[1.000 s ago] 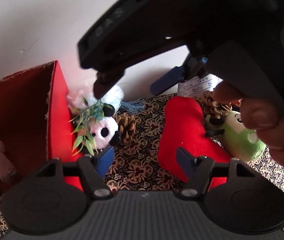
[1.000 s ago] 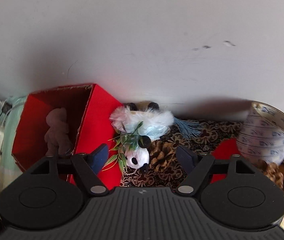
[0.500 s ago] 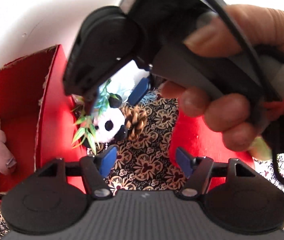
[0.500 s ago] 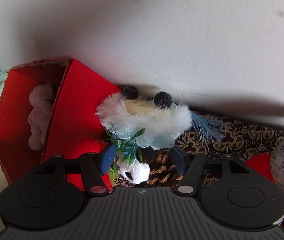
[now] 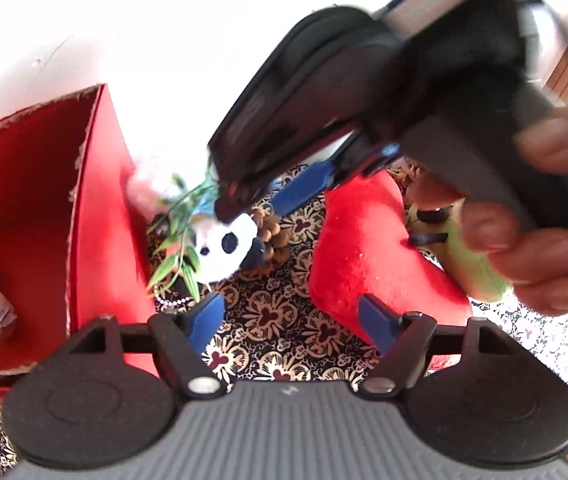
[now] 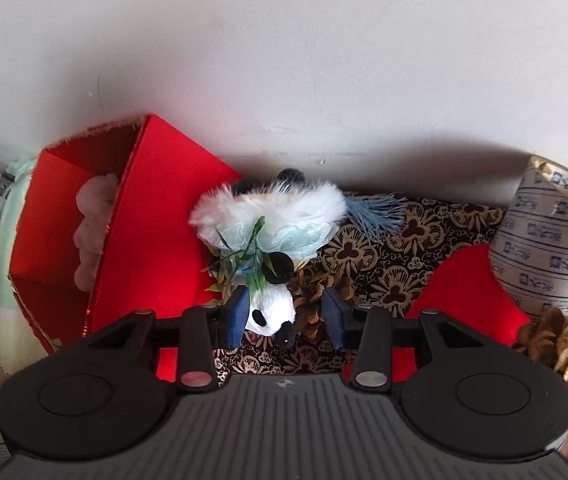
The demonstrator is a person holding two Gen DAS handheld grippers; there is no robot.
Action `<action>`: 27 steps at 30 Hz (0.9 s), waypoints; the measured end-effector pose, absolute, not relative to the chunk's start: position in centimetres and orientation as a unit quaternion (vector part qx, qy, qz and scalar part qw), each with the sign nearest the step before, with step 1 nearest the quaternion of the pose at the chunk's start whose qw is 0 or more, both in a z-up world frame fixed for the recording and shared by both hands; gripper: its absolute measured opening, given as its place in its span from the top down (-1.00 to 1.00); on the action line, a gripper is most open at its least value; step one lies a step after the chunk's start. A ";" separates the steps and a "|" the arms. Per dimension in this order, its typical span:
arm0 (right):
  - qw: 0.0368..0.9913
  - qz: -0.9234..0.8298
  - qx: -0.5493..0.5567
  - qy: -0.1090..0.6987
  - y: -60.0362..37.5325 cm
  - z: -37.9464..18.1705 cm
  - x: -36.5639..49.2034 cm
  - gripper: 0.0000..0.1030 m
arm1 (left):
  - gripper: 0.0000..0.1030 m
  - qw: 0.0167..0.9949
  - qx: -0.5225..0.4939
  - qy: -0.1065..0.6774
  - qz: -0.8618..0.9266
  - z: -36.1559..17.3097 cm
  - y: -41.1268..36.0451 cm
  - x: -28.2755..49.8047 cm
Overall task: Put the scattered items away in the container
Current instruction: 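Move the right gripper back to the pile toward the pine cone, then close the right gripper on the brown pine cone and lift it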
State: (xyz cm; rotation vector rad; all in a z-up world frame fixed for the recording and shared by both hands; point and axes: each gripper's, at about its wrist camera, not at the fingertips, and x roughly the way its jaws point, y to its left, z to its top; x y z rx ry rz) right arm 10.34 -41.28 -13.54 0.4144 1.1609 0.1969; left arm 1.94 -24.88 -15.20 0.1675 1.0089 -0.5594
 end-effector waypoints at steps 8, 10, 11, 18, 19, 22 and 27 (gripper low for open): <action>0.858 0.022 0.175 0.482 -45.6 -9.0 5.4 -0.33 | -0.63 0.839 0.110 0.447 -0.289 -14.4 -26.1 0.1; 0.861 0.000 0.156 0.484 -46.4 -8.9 4.0 -0.42 | -0.68 0.840 0.120 0.436 -0.300 -14.5 -26.8 -0.2; 0.859 -0.006 0.155 0.489 -46.8 -9.0 3.4 -0.43 | -0.70 0.840 0.126 0.430 -0.306 -14.5 -27.2 -0.4; 0.858 -0.038 0.187 0.476 -47.7 -11.2 2.9 -0.42 | -0.72 0.825 0.109 0.454 -0.319 -15.5 -29.0 0.0; 0.858 -0.038 0.185 0.478 -47.9 -11.5 3.1 -0.42 | -0.72 0.824 0.103 0.458 -0.317 -15.5 -29.1 0.1; 0.861 -0.040 0.178 0.475 -47.7 -12.2 3.2 -0.42 | -0.72 0.823 0.085 0.468 -0.310 -15.5 -29.3 0.4; 0.859 -0.038 0.171 0.482 -48.1 -13.1 3.5 -0.23 | -0.72 0.840 0.107 0.425 -0.319 -13.6 -31.4 0.5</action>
